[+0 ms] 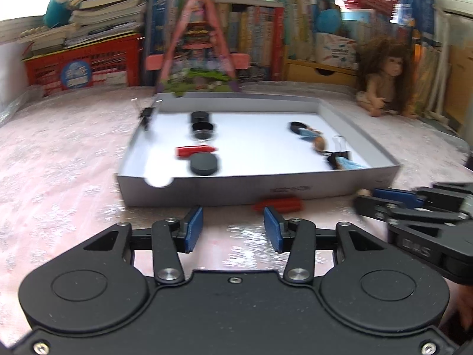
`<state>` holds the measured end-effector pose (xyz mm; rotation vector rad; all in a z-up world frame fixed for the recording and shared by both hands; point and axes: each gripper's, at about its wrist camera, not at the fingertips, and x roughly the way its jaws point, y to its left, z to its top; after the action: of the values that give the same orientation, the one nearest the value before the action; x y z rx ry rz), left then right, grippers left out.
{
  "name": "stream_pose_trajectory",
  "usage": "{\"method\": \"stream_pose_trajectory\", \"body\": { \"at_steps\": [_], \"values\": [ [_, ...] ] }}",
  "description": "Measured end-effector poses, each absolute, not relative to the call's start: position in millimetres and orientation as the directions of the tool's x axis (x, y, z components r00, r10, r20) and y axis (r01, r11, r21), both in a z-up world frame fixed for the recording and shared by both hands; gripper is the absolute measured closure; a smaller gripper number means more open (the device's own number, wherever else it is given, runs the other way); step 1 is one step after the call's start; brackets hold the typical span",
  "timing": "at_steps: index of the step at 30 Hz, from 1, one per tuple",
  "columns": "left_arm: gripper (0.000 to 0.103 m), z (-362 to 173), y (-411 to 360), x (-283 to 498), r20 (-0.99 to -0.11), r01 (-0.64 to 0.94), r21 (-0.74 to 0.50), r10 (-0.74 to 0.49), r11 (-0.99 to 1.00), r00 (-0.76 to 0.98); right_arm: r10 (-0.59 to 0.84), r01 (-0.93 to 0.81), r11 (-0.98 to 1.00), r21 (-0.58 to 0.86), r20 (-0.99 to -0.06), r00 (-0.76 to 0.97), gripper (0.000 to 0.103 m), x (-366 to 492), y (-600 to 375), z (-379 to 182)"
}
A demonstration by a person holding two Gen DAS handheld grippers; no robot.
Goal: Organize rigid objects
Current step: 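Lift and carry the red stick and brown nut over the tray with both tools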
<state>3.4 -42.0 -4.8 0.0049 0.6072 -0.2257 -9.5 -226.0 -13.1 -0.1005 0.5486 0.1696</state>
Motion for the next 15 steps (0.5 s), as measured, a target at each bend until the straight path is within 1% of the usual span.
{"method": "stream_pose_trajectory", "body": {
  "at_steps": [3, 7, 12, 15],
  "values": [
    [0.056, -4.7, -53.8, 0.6, -0.563, 0.24, -0.055, -0.229, 0.969, 0.794, 0.132, -0.185, 0.982, -0.048, -0.527, 0.84, 0.075, -9.2, -226.3, -13.4],
    [0.057, -5.5, -60.9, 4.6, -0.575, 0.25, -0.097, -0.259, 0.963, 0.776, 0.133, -0.184, 0.982, -0.047, -0.523, 0.842, 0.075, -9.3, -226.9, -13.4],
    [0.056, -5.9, -65.9, 13.2, -0.586, 0.245, -0.129, -0.273, 0.961, 0.763, 0.131, -0.178, 0.983, -0.04, -0.521, 0.844, 0.075, -8.8, -228.9, -13.6],
    [0.055, -7.4, -70.6, 16.0, -0.589, 0.244, -0.12, -0.267, 0.962, 0.763, 0.132, -0.176, 0.984, -0.036, -0.52, 0.844, 0.075, -8.8, -230.0, -13.5]
  ]
}}
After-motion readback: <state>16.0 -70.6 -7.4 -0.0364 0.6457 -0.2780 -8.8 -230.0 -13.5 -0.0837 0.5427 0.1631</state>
